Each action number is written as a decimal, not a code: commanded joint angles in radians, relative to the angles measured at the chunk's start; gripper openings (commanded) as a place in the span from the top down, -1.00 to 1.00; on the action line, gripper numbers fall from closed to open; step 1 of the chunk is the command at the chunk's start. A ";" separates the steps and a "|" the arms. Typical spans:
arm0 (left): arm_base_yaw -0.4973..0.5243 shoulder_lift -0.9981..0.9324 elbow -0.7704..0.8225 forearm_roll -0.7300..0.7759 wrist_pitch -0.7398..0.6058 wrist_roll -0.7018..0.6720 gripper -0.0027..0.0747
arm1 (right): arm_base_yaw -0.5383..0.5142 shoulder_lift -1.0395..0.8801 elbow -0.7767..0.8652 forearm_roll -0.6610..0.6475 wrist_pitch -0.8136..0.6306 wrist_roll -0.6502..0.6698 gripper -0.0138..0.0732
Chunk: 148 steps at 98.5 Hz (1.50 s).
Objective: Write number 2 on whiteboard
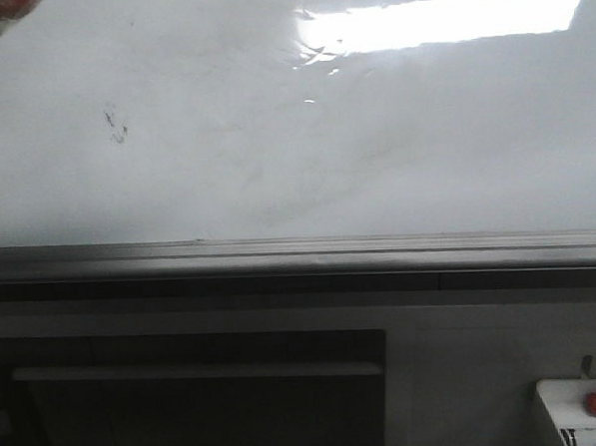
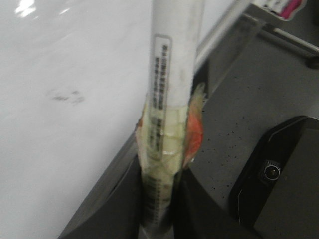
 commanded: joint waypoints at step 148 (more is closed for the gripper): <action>-0.323 0.110 -0.117 0.011 -0.037 0.063 0.97 | 0.457 0.301 -0.283 0.041 -0.153 -0.258 0.57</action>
